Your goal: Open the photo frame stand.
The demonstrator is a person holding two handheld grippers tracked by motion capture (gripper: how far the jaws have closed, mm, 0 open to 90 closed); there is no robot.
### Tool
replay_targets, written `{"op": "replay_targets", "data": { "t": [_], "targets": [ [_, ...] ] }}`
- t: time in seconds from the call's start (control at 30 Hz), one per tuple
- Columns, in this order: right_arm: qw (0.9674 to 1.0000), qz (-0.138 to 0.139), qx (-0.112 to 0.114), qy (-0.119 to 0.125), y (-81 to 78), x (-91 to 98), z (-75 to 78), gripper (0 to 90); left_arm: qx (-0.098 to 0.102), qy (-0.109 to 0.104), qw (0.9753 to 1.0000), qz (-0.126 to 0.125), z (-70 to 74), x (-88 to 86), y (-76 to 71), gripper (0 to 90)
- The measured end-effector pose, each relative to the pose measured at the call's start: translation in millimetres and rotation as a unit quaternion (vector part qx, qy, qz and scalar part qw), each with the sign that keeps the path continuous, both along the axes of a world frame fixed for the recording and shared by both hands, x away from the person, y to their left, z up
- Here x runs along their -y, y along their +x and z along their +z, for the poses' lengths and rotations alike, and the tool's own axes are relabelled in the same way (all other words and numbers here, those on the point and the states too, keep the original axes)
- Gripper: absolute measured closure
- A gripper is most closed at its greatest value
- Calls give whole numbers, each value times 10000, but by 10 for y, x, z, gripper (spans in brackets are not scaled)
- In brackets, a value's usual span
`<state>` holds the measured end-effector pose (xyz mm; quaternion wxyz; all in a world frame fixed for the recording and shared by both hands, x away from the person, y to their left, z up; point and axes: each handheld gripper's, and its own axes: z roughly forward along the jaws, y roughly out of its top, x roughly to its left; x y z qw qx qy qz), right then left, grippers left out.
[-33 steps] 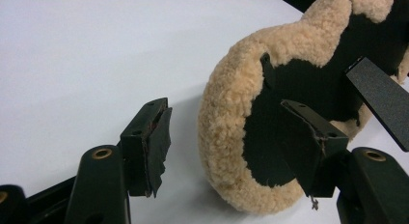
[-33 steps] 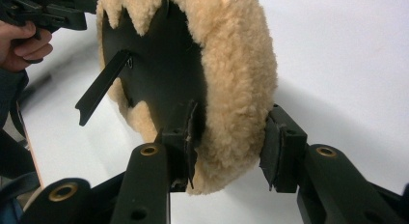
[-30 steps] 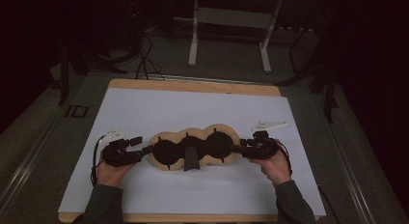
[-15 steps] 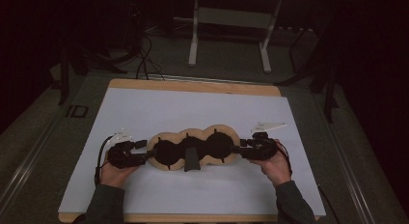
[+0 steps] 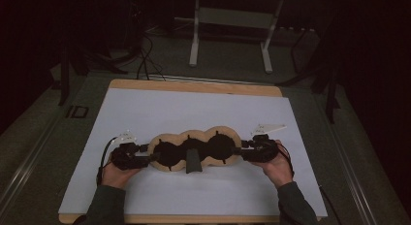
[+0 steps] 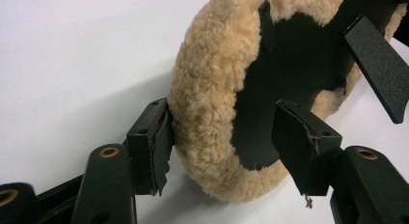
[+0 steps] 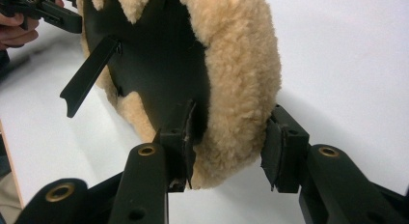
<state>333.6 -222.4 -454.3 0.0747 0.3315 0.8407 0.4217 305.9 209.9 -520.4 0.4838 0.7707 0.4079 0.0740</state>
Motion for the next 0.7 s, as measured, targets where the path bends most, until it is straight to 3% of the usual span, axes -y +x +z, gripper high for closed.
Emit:
{"op": "replay_targets", "data": {
  "t": [0.5,0.7],
  "targets": [
    [9998,50,167,-140,-19,12,-50,579,-255,-12,9996,-142,-28,10,20,443],
    [9997,41,188,-126,-22,17,-63,578,-97,174,9997,-151,-14,14,-4,509]
  ]
}}
